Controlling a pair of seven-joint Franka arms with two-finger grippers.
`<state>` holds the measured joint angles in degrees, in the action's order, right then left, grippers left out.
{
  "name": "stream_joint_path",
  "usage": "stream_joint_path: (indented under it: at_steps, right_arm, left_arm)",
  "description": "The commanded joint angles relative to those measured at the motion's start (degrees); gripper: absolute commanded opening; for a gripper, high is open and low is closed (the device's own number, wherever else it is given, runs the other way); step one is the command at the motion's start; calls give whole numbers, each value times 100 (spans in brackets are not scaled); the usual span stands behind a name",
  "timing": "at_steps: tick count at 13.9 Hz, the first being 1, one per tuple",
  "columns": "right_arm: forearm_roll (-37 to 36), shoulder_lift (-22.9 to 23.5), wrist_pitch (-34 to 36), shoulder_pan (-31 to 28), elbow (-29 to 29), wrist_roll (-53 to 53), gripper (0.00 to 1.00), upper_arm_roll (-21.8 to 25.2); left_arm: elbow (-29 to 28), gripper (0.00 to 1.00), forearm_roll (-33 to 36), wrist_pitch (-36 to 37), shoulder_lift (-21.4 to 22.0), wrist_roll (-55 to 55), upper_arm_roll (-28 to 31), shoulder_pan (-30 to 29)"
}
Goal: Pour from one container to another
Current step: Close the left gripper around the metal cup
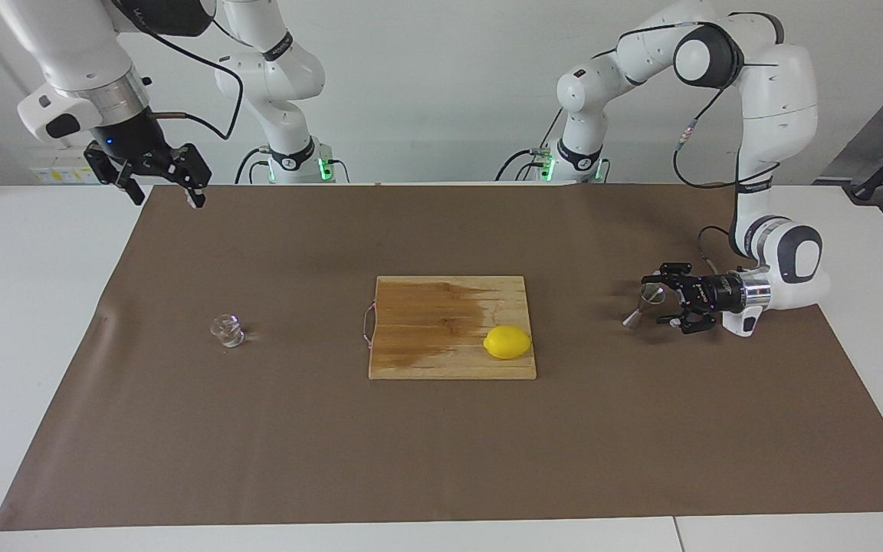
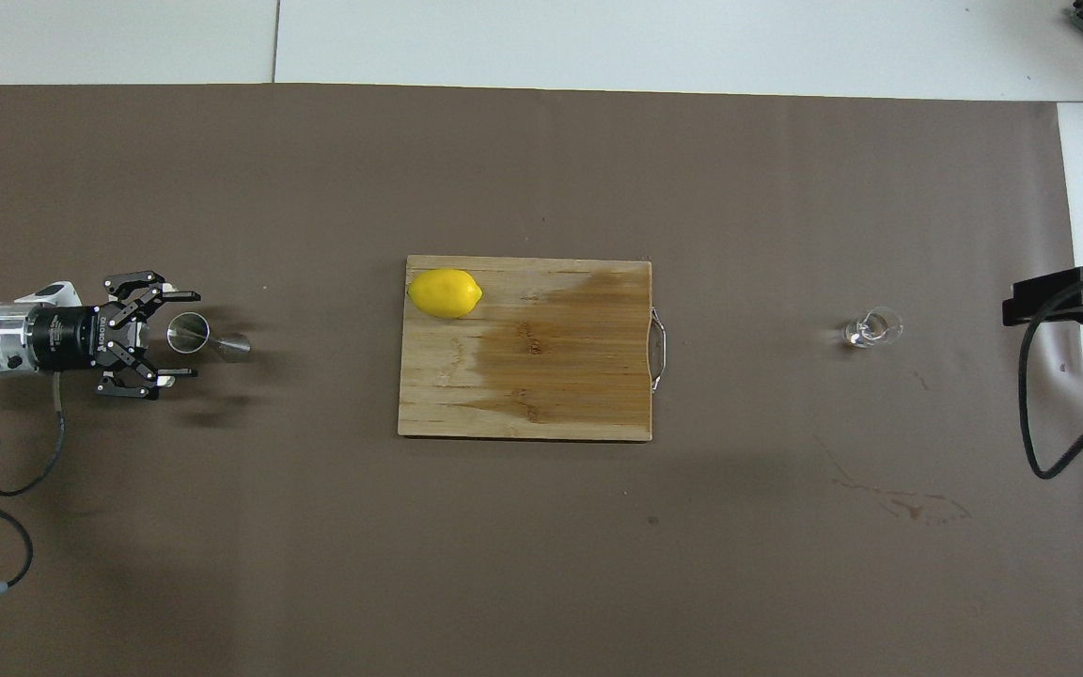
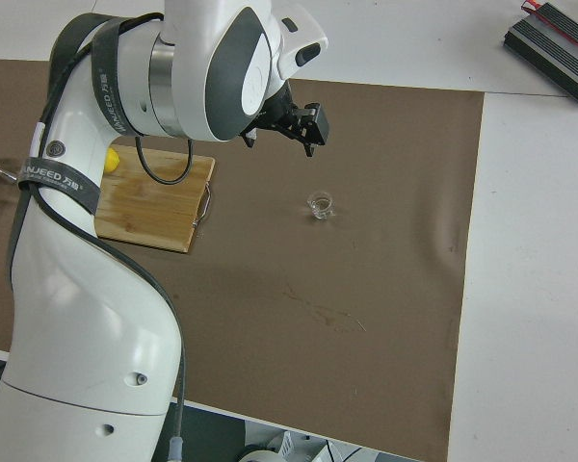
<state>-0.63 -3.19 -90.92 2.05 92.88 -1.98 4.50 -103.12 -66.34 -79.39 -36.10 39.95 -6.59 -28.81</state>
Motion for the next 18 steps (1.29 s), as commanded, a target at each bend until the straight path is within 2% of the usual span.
stream_joint_path:
  at_steps: [1,18]
  right_arm:
    - [90,-129,-4,-11,134,5,100,-2]
    - [81,-129,-4,-11,134,5,100,-2]
  left_arm:
    - [-103,100,-125,-15,33,-22,-26,-11]
    - [-94,100,-222,90,33,198,-123,-142]
